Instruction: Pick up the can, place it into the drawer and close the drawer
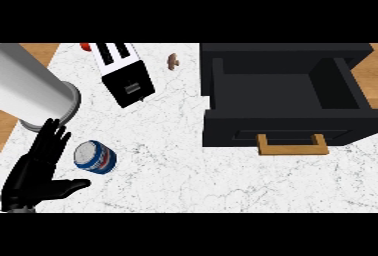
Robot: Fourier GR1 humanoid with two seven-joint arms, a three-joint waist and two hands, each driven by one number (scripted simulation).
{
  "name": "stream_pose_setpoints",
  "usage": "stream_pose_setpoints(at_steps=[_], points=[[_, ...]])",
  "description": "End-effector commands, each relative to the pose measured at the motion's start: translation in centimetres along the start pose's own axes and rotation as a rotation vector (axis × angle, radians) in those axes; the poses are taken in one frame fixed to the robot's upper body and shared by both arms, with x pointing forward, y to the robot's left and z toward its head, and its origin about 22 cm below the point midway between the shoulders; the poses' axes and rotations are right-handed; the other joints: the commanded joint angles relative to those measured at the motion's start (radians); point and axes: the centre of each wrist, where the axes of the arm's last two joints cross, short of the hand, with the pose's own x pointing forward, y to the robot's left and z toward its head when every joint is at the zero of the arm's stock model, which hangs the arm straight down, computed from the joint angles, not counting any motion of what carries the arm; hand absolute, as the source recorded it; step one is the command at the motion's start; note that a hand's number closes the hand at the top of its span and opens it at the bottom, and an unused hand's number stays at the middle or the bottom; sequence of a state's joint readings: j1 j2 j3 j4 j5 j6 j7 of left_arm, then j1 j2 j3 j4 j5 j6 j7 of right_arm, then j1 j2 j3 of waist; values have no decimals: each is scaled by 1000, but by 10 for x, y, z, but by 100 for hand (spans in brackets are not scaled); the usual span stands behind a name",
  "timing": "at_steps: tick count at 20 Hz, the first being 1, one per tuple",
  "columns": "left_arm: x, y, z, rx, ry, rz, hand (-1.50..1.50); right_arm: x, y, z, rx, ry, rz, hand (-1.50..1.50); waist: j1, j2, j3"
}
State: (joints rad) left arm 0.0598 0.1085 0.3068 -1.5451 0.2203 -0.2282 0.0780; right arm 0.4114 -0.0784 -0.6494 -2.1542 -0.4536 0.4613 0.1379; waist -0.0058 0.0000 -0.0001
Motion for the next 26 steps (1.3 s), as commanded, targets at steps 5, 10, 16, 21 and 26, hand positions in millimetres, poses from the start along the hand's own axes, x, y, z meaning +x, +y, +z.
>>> stream_pose_setpoints(at_steps=[5,10,16,21,26], points=[[-28,29,-6,48,31,-8,-150,5,0,8,5,-20,11,-150,1,0,0],[-77,33,2,30,52,5,-150,9,-19,10,2,1,10,-150,-3,0,-1],[-95,51,9,33,67,24,-150,7,-7,-4,-6,-28,17,-150,3,0,0],[-111,33,-16,16,83,36,-150,21,4,11,4,-18,0,-150,-3,0,-1],[-113,31,-27,4,94,85,-150,4,-6,11,14,-14,5,-150,-1,0,0]])
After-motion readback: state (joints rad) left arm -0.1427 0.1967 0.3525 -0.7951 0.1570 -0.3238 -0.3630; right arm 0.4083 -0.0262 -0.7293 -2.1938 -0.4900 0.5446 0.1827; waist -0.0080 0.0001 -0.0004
